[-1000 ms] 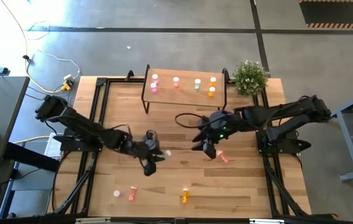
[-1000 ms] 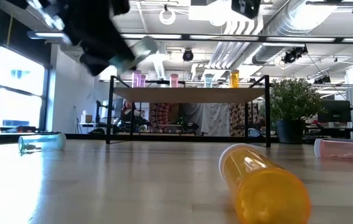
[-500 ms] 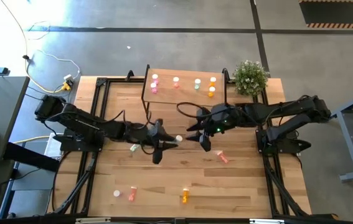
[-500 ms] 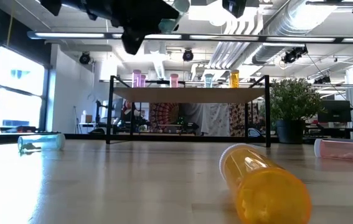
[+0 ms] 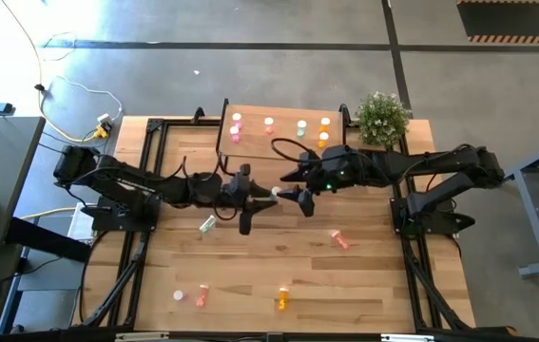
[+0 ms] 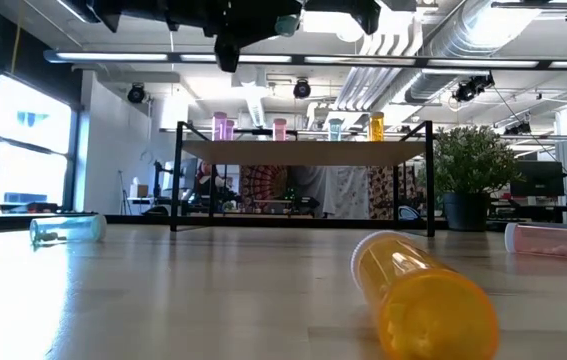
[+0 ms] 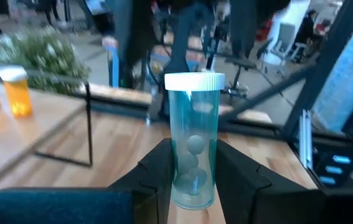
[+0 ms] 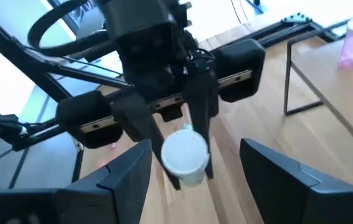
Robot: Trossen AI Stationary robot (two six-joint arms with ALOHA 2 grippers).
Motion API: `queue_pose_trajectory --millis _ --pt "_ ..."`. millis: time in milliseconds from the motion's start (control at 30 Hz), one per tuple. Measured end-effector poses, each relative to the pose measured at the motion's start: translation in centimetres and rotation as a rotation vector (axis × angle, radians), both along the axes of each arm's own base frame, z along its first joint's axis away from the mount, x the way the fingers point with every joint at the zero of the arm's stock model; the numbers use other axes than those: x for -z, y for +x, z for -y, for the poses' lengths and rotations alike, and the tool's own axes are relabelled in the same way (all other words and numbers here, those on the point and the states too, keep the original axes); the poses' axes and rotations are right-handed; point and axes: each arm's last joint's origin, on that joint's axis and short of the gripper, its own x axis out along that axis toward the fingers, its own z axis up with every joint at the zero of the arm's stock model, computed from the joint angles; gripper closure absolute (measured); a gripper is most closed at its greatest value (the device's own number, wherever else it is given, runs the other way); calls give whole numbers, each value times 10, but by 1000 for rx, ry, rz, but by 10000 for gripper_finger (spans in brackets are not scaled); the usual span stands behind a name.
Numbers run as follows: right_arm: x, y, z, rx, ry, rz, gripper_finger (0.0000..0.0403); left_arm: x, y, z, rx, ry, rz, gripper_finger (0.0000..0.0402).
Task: Pick and place medicine bottles onto shelf by color
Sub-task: Put the bottom blue pill bottle aligned with the other blue pill bottle on the shelf
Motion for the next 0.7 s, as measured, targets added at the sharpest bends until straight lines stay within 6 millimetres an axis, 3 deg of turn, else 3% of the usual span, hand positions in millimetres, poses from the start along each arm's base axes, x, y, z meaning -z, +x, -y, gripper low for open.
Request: queue_pose_trajectory --millis 467,700 --pt "-3 4 1 -13 -39 53 172 -12 0 -6 -17 30 118 312" --pt "-6 5 1 -3 -21 77 206 -20 3 -6 -18 31 138 311"
